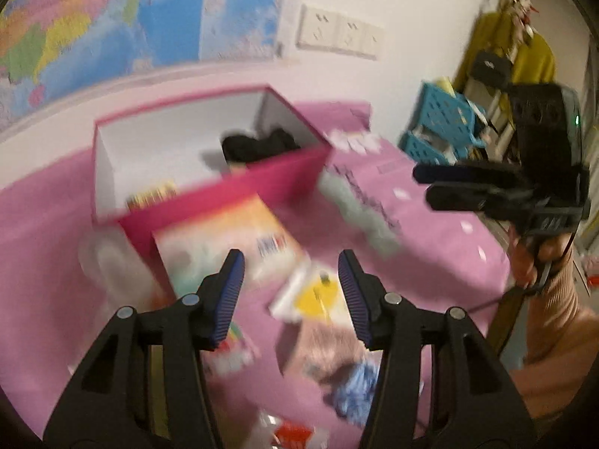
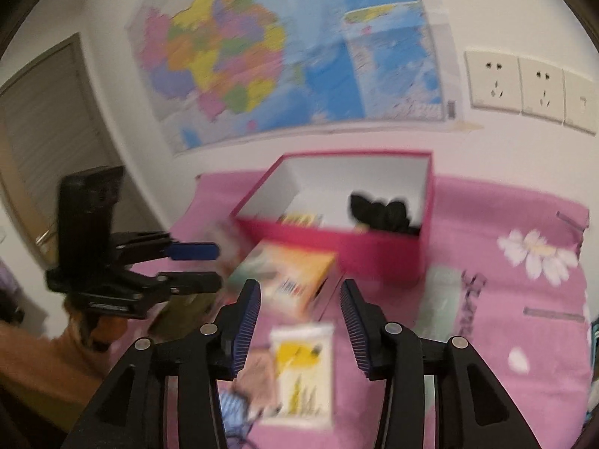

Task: Organize soft objects
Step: 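Grasp the blue gingham scrunchie with the right gripper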

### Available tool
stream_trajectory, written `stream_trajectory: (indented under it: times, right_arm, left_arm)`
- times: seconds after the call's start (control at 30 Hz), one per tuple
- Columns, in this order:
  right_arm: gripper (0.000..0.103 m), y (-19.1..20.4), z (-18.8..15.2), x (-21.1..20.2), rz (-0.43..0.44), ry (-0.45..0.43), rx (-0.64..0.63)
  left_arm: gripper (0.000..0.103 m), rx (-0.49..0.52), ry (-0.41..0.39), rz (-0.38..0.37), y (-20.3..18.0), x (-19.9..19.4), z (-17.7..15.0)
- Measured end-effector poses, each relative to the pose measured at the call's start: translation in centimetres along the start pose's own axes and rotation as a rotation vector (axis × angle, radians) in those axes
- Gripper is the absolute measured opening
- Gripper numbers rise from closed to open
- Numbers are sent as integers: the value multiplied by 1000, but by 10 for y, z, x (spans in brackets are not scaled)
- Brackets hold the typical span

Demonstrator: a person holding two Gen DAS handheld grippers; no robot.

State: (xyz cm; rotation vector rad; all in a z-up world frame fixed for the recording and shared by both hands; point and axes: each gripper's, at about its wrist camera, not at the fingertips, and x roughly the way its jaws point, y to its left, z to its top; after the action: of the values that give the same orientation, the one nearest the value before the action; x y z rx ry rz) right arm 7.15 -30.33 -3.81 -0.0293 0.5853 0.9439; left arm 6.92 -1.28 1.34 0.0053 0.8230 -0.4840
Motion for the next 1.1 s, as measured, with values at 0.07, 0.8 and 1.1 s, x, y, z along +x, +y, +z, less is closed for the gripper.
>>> stream_trajectory:
  times: [0.07,0.8,1.1]
  right_arm:
    - [47,7,-13,-4,1,32,-6]
    - [30,34,-126,69,137,389,6]
    - [9,22,-108,58,162,275,70]
  left_arm:
    - [54,-2,50,-40,-6,5,-20]
    - [54,26,273,-86,-40,40,-107]
    - [54,-7,292,-276,-38,32,-109]
